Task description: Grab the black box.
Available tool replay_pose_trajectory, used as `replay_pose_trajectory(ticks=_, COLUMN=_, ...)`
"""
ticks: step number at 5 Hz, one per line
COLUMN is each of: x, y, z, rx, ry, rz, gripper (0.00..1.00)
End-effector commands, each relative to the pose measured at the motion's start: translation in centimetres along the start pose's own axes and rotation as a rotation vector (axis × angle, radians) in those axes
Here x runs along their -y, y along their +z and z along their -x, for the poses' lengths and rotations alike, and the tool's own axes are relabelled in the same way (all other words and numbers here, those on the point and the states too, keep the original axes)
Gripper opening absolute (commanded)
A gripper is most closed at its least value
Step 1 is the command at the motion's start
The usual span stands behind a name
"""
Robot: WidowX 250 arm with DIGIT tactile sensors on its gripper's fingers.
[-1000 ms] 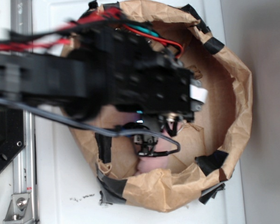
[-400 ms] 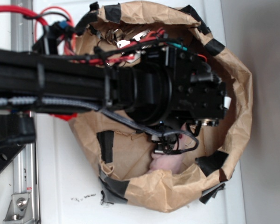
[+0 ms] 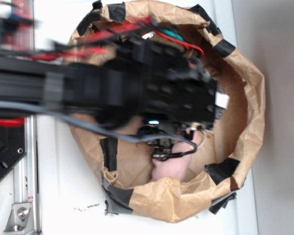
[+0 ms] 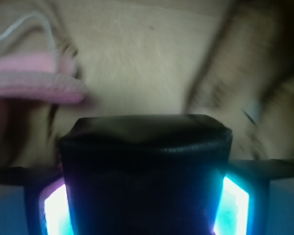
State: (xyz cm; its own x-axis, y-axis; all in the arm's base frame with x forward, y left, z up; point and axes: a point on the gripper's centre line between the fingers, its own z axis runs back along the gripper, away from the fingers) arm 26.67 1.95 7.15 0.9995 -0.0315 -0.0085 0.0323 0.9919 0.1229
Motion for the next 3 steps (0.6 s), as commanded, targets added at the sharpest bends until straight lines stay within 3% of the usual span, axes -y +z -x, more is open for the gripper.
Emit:
replay_pose_trajectory(ticks=1, x=-1.20, y=10.81, z=0.42, rx=0.134, ry=0.039, rz=-0.001, gripper=0.00)
replay_pose_trajectory(ticks=3, x=-0.91, y=10.74, z=-0.10, rx=0.049, ry=0.057, rz=0.033, gripper=0.00)
